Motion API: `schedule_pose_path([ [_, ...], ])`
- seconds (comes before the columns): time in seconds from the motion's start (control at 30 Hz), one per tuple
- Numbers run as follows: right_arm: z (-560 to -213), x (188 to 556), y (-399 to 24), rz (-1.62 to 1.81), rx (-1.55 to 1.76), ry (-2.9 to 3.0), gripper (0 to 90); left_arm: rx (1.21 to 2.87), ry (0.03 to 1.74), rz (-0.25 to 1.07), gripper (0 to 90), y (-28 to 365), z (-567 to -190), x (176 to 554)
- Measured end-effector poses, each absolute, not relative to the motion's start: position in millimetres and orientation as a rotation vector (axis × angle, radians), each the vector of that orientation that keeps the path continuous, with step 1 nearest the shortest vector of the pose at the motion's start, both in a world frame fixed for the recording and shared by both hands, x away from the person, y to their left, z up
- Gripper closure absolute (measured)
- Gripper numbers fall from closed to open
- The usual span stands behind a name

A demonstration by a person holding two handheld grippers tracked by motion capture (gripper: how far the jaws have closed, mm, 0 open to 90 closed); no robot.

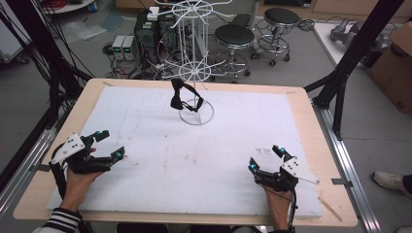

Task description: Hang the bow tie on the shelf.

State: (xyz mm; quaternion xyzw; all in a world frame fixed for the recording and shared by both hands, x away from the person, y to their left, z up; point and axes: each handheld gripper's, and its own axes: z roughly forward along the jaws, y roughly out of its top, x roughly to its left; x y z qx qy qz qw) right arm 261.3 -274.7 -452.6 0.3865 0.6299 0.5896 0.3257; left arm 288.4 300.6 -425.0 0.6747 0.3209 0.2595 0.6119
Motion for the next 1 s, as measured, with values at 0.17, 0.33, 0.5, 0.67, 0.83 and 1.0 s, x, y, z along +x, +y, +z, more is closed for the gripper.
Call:
schedule_pose_path([
  [0.17,-453,261,-274,1.541,1.012,1.650,3.4,1.520,0.734,0.626,10.8,300,-439,282],
  [0.33,-453,261,-275,1.541,1.004,1.645,3.4,1.532,0.729,0.612,10.8,295,-447,284],
  [0.5,-453,261,-275,1.544,1.011,1.644,3.4,1.505,0.726,0.623,10.8,296,-452,281],
  [0.67,-453,261,-275,1.547,1.012,1.643,3.4,1.479,0.720,0.636,12.2,297,-453,279],
  [0.83,-453,260,-274,1.546,1.013,1.644,3.3,1.475,0.734,0.631,12.5,298,-453,280],
  [1.0,-453,261,-275,1.544,1.001,1.642,3.4,1.478,0.732,0.641,12.5,297,-453,279],
])
